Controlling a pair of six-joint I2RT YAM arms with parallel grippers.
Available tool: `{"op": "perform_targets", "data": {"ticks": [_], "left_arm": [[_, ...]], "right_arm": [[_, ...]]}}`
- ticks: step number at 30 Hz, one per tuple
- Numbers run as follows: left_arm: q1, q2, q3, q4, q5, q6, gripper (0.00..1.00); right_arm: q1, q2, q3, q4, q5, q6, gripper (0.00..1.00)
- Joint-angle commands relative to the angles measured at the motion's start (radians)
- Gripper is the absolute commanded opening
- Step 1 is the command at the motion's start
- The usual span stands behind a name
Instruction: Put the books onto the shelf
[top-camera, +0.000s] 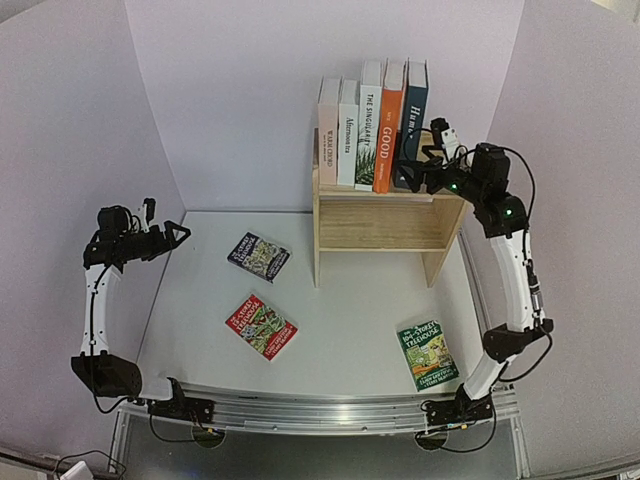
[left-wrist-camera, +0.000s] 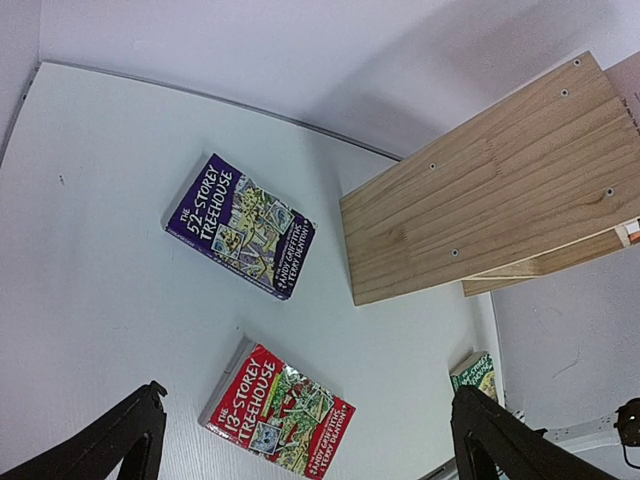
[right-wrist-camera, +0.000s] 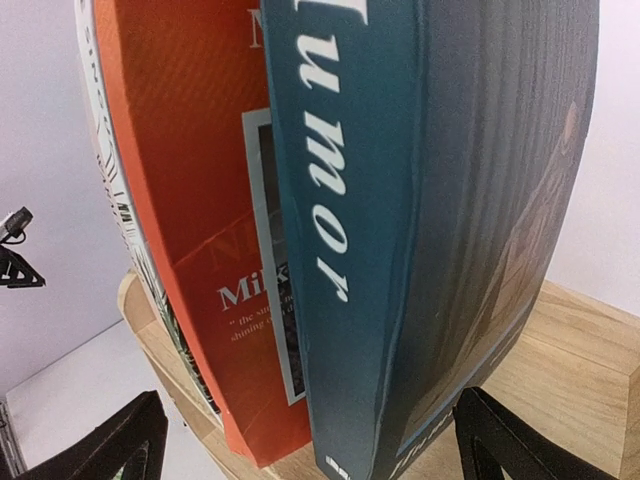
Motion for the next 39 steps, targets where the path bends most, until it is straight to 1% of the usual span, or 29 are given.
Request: {"op": "perform_targets", "data": {"ticks": [1,4,6,7,11,15,18,20,23,25,29,31,34,39], "left_arm": [[-0.003,-0.012,0.006,0.009,0.019,0.014,1.0],[-0.005,-0.009,0.014,0.006,0.02,0.02,1.0],[-0.005,-0.006,0.022,0.0,0.019,0.029,1.0],[-0.004,-0.004,0.024,-0.001,0.018,0.034,1.0],[-0.005,0.007,0.027,-0.006,0.017,0.044,1.0],[-0.005,0.008,0.029,-0.01,0.016,0.065,1.0],[-0.005,0.0,0.024,-0.01,-0.001,0.095,1.0],[-0.005,-0.005,0.017,-0.007,-0.013,0.116,1.0],[-0.005,-0.005,0.011,-0.005,-0.028,0.136,1.0],[-0.005,-0.002,0.01,-0.005,-0.037,0.145,1.0],[-0.005,0.013,0.016,-0.004,-0.042,0.15,1.0],[-0.005,0.027,0.022,-0.003,-0.042,0.148,1.0],[-0.005,0.047,0.025,0.006,-0.04,0.145,1.0],[-0.005,0.079,0.031,0.026,-0.036,0.145,1.0]], "right_arm": [[-0.006,-0.067,-0.074,0.002,-0.052,0.038,0.98],[-0.006,-0.136,-0.134,-0.002,-0.066,0.058,0.98],[-0.014,-0.174,-0.153,-0.008,-0.042,0.09,0.98],[-0.023,-0.187,-0.145,-0.017,-0.007,0.122,0.97],[-0.061,-0.167,-0.044,-0.09,0.167,0.208,0.89],[-0.066,-0.136,0.005,-0.086,0.311,0.259,0.81],[-0.066,-0.076,0.074,-0.081,0.45,0.31,0.74],[-0.066,-0.011,0.15,-0.07,0.498,0.331,0.72],[-0.066,0.103,0.266,-0.014,0.509,0.346,0.72],[-0.066,0.153,0.296,0.052,0.517,0.358,0.71],[-0.075,0.197,0.254,0.22,0.501,0.358,0.71],[-0.081,0.223,0.249,0.269,0.485,0.36,0.71],[-0.096,0.267,0.256,0.323,0.436,0.374,0.71],[-0.111,0.362,0.294,0.415,0.242,0.41,0.72]]}}
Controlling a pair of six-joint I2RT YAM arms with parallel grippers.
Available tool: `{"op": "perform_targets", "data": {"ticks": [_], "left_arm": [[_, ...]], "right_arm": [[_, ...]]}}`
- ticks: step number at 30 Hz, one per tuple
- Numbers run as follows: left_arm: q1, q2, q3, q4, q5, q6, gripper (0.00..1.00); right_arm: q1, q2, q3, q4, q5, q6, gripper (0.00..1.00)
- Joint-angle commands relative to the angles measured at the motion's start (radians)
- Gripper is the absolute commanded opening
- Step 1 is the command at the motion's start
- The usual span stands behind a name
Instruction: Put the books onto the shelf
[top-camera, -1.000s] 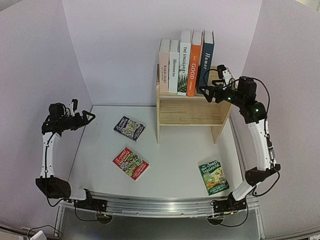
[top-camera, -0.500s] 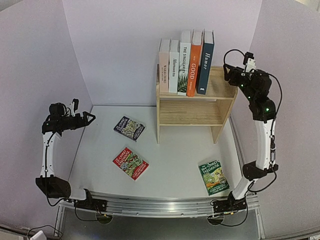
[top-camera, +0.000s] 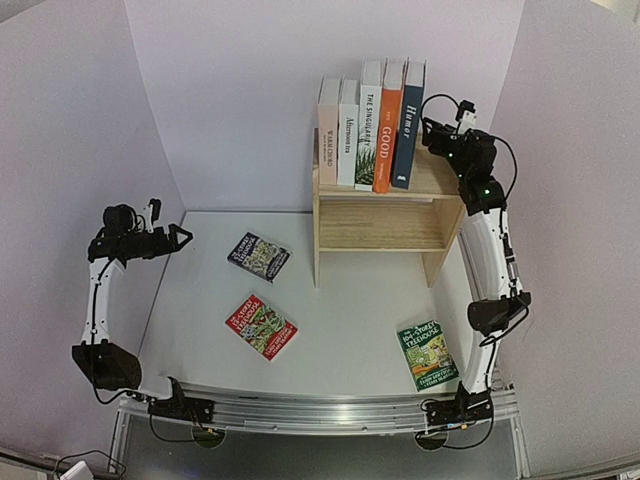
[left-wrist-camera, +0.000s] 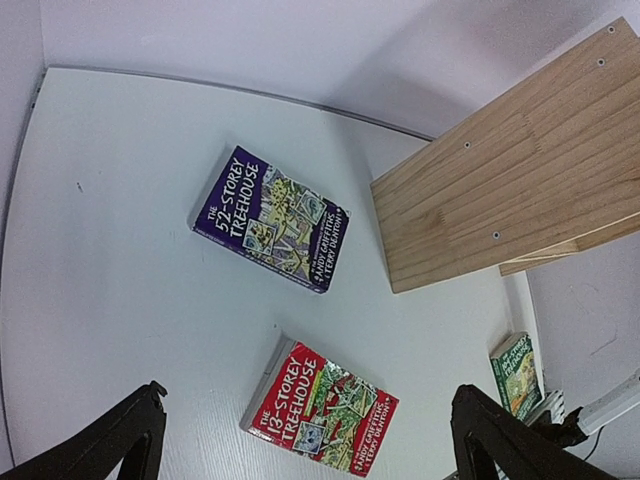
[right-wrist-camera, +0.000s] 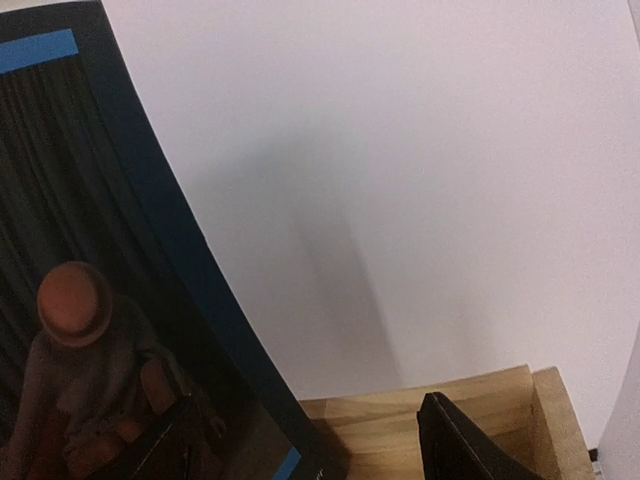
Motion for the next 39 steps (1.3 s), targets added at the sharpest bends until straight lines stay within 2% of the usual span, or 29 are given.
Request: {"op": "perform_targets", "data": {"ticks": [1,9,20,28,39], "left_arm": [[-0.003,0.026,0.032,0.034,0.0,0.014,1.0],[-0.003,0.048,0.037,0.032,-0.005,0.033,1.0],[-0.003,0.055,0.036,0.038,-0.008,0.033,1.0],[-0.006,0.047,0.032,0.04,-0.007,0.036,1.0],[-0.019,0.044,0.03,0.048,-0.005,0.04,1.0]], "right_arm": [[-0.016,0.075,0.059,0.156,-0.185,0.053,0.73],[-0.034,0.13,0.046,0.285,-0.365,0.148,0.75],[-0.032,0.046,-0.093,0.304,-0.379,0.159,0.71],[-0.032,-0.116,-0.275,0.301,-0.245,0.072,0.73],[-0.032,-0.179,-0.296,0.265,-0.202,0.029,0.73]]}}
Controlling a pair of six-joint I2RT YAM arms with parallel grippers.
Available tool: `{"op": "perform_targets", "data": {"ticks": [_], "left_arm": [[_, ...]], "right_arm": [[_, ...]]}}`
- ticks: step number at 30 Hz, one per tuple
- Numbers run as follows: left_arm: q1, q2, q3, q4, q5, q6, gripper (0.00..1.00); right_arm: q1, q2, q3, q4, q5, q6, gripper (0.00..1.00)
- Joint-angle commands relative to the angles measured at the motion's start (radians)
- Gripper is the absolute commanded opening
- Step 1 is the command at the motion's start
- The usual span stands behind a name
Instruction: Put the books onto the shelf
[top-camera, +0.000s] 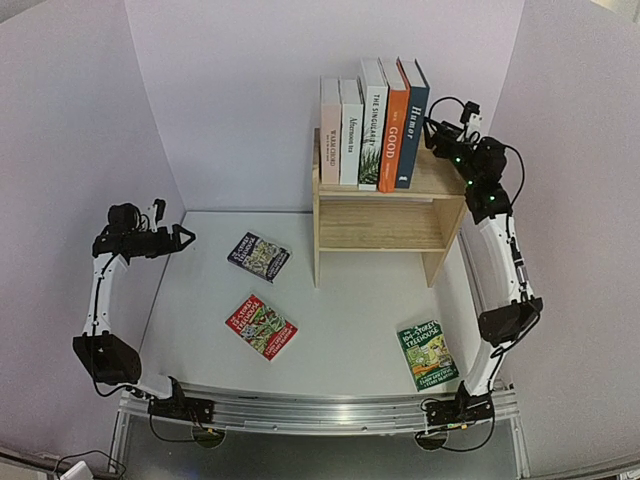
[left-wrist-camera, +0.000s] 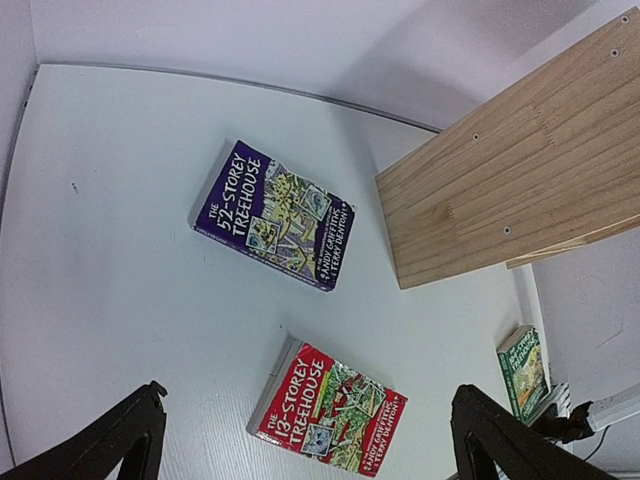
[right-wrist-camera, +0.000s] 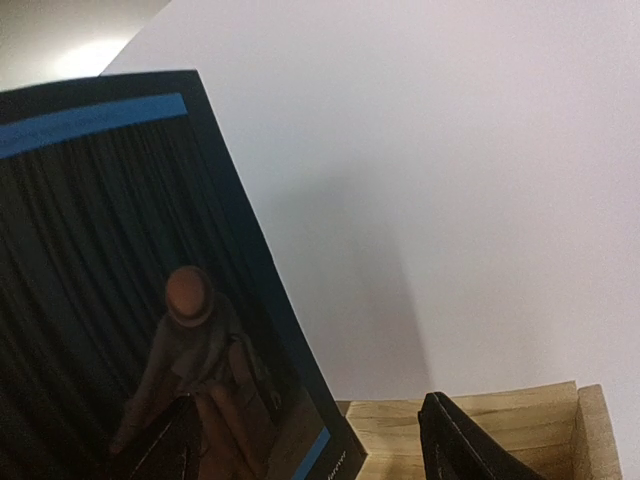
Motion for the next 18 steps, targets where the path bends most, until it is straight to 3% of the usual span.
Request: {"op": "perform_targets", "data": {"ticks": [1,9,18], "left_arm": [[-0.009,-0.006,0.03,0.032,-0.005,0.015,1.0],[-0.021,-0.015,0.011,0.019,-0.027,0.05,1.0],[-0.175,0.115,-0.04,-0.215,-0.23,0.311,1.0]], "right_arm": [[0.005,-0.032,0.003,-0.011,0.023,-0.027,0.73],[0.005,-0.088,-0.032,-0.028,0.072,-0.034,0.73],[0.005,-0.271,-0.22,-0.092,0.097,0.036,0.76]]}}
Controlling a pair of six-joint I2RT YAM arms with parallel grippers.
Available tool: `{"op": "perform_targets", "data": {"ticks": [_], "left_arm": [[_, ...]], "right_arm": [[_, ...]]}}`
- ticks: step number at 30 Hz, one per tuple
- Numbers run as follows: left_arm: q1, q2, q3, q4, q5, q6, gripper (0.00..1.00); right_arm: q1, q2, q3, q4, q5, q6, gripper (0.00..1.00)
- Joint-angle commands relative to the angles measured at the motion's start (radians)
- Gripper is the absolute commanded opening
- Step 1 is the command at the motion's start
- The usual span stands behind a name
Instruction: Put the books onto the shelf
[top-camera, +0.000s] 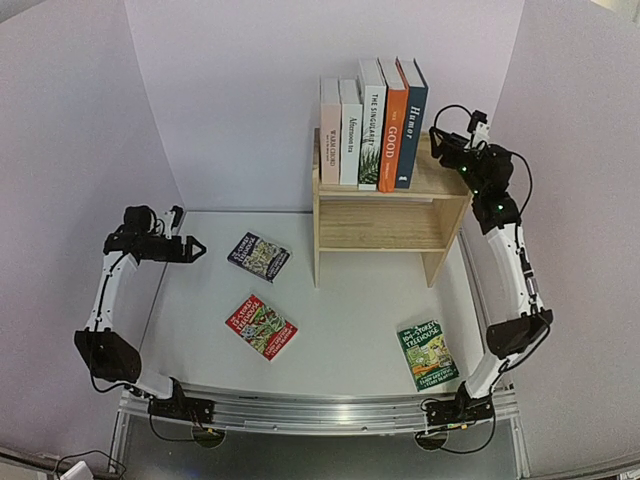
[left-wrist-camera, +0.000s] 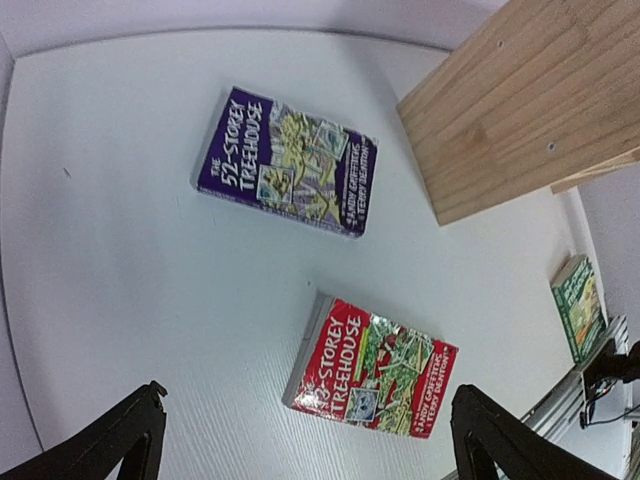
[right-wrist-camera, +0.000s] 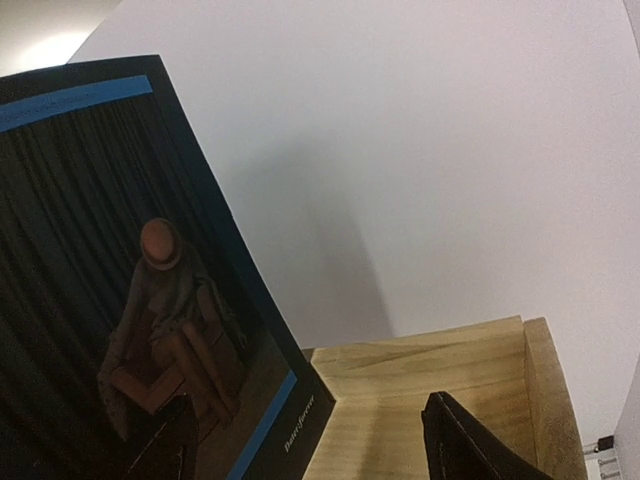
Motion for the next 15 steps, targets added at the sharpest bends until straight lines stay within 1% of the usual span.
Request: {"op": "perform_targets", "data": {"ticks": [1,4,5,6,7,8,11,15], "left_arm": [[-0.114,0.127,-0.016,-0.207,-0.135,0.193,1.0],[-0.187,0.227,-0.03,-0.294,-0.164,0.256,1.0],[-0.204,0.256,-0.047,-0.294,-0.177,0.265,1.0],[-0.22,0.286,-0.059,-0.284,-0.193,0.269,1.0],[-0.235,0.319,-0.067,-0.272,-0.207,0.272,1.0],[-0.248,0.352,-0.069,-0.255,-0.218,0.272,1.0],[-0.28,0.432,-0.063,-0.173,-0.239,0.263,1.0],[-0.345,0.549,-0.019,-0.093,-0.267,0.24,1.0]], "right_arm": [[0.005,-0.155,-0.096,-0.047,0.004,0.058,0.76],[0.009,-0.221,-0.176,-0.108,-0.012,0.07,0.79],[0.013,-0.241,-0.205,-0.135,-0.012,0.067,0.84],[0.018,-0.262,-0.225,-0.164,-0.011,0.064,0.91],[0.026,-0.283,-0.242,-0.2,-0.009,0.06,0.95],[0.037,-0.306,-0.262,-0.238,-0.004,0.055,0.97],[0.078,-0.377,-0.334,-0.321,0.022,0.041,0.98],[0.133,-0.468,-0.453,-0.384,0.043,0.053,0.98]]}}
